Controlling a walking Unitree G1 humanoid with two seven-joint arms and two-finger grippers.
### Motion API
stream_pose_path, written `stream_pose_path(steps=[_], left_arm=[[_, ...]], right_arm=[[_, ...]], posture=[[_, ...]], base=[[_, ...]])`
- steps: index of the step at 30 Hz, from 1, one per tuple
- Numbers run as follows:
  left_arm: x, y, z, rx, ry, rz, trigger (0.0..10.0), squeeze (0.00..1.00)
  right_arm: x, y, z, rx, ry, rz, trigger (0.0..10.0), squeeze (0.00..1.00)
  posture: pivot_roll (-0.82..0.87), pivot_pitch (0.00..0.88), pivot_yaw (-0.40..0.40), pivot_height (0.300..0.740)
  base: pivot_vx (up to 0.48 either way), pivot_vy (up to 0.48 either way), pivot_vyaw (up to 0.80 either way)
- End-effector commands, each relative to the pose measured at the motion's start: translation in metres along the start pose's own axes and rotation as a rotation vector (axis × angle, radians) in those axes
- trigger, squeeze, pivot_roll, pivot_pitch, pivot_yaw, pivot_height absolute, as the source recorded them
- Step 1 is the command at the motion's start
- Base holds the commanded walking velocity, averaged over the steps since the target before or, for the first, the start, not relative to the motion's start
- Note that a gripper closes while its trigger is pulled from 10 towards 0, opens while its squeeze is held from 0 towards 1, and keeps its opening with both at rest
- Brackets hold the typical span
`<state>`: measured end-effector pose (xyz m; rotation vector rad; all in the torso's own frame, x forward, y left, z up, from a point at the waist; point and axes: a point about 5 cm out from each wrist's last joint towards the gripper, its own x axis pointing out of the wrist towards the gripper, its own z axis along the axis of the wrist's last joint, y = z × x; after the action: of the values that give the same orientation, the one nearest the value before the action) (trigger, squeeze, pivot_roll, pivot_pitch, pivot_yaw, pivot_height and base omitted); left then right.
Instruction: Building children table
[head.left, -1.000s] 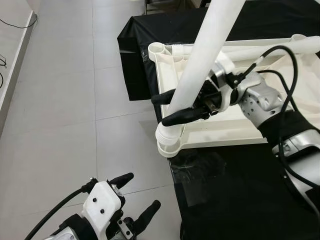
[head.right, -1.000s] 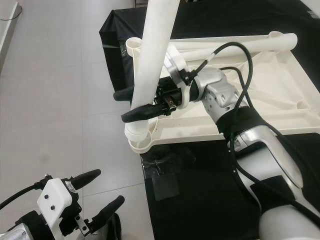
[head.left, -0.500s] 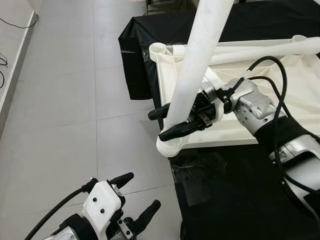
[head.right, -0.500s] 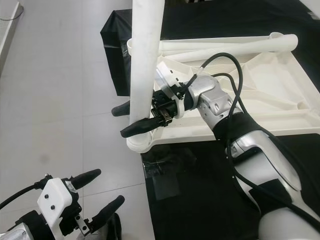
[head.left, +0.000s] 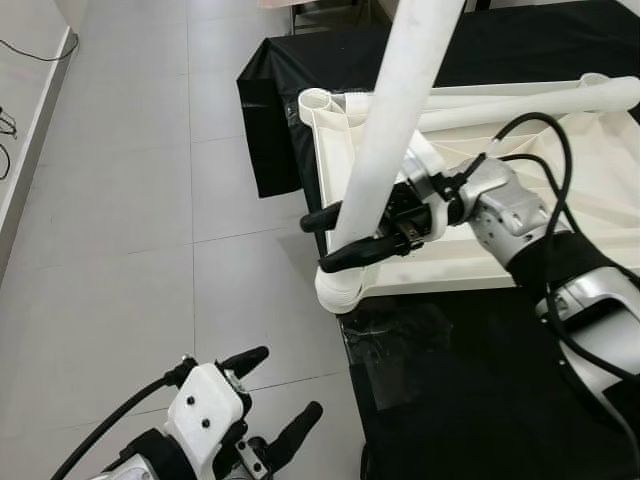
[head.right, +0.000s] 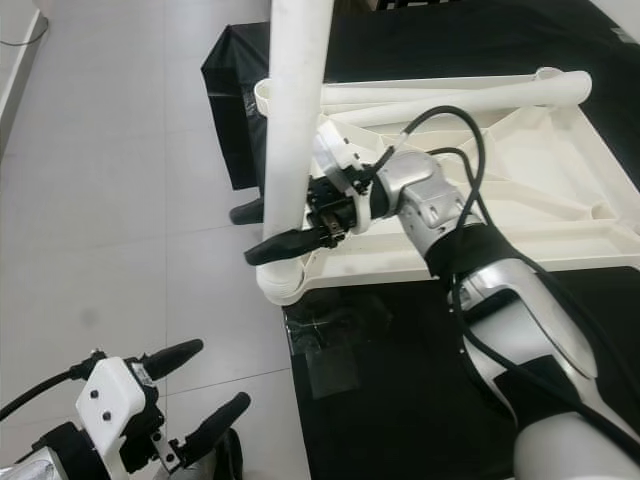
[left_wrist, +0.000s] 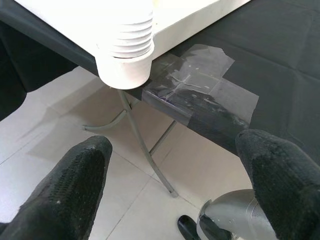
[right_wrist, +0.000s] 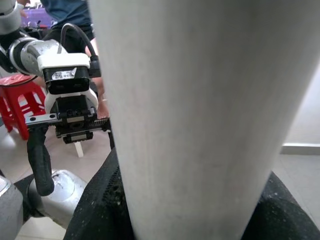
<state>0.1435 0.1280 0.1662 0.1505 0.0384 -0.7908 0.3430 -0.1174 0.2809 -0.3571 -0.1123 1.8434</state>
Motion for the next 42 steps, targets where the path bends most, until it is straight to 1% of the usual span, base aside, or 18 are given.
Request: stream_pose_path(steps=[1,8,13,18,19,26,38,42], left_arm=[[-0.002,-0.001,-0.006,-0.001,0.035,-0.005,10.0,0.00],[-0.002,0.000,-0.005,-0.001,0.035,-0.005,10.0,0.00],[-0.002,0.000,-0.005,0.001,0.036,-0.004,10.0,0.00],[-0.002,0.000,-0.005,0.002,0.036,-0.004,10.0,0.00],[-0.002,0.001,-0.005,0.002,0.035,-0.003,10.0,0.00],[-0.001,0.000,-0.005,0.003,0.033,-0.001,10.0,0.00],[-0.001,0.000,-0.005,0.002,0.030,0.001,10.0,0.00],[0.000,0.001,-0.005,0.002,0.029,0.001,10.0,0.00]], right_arm=[[0.000,0.002,-0.007,0.027,0.041,0.017,10.0,0.00],[-0.001,0.005,-0.008,0.044,0.056,0.029,10.0,0.00],[0.008,0.010,-0.012,0.039,0.089,0.084,10.0,0.00],[0.012,0.011,-0.013,0.029,0.108,0.113,10.0,0.00],[0.017,0.013,-0.015,0.013,0.147,0.145,10.0,0.00],[0.019,0.013,-0.018,-0.001,0.191,0.160,10.0,0.00],[0.018,0.010,-0.016,-0.002,0.147,0.131,10.0,0.00],[0.014,0.007,-0.020,0.016,0.108,0.079,10.0,0.00]], posture=[[0.15,0.290,-0.005,0.740],[0.15,0.295,-0.004,0.740],[0.15,0.297,-0.004,0.740],[0.15,0.297,-0.004,0.740],[0.15,0.299,-0.006,0.740],[0.15,0.300,-0.010,0.740],[0.14,0.301,-0.011,0.740],[0.14,0.299,-0.012,0.740]], base=[[0.000,0.000,0.00],[0.000,0.000,0.00],[0.000,0.000,0.00],[0.000,0.000,0.00],[0.000,0.000,0.00],[0.000,0.000,0.00],[0.000,0.000,0.00],[0.000,0.000,0.00]])
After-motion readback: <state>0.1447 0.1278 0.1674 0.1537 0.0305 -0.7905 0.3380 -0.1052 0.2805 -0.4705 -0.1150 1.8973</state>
